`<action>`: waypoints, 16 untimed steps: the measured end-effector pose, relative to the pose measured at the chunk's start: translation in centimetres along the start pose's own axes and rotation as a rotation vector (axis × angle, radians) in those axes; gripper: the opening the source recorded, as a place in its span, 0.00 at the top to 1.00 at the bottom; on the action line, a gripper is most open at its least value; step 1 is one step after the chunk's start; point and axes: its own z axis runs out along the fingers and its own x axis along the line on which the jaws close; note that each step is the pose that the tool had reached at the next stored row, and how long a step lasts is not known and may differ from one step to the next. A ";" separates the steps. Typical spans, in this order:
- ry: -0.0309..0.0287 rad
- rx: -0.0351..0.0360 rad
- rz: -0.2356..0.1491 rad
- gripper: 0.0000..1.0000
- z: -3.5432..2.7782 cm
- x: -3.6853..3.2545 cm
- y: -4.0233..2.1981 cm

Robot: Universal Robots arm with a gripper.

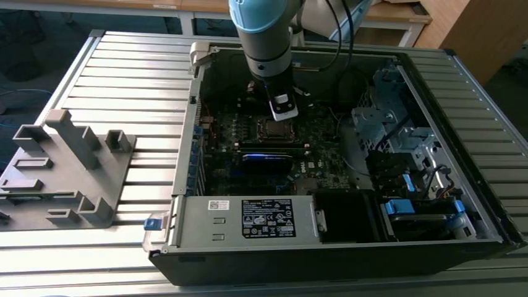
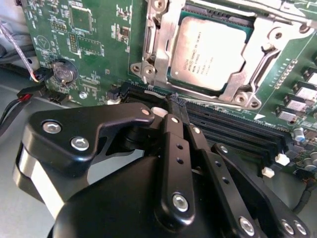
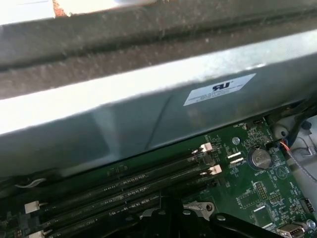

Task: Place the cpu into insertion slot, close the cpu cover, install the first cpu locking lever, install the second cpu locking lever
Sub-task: 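Install the first cpu locking lever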

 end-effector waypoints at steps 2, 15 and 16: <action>-0.0004 0.0008 0.000 0.89 0.07 -0.13 -0.12; -0.0011 0.0038 -0.001 0.89 0.44 -0.48 -0.32; -0.0017 0.0028 -0.001 0.89 0.51 -0.58 -0.28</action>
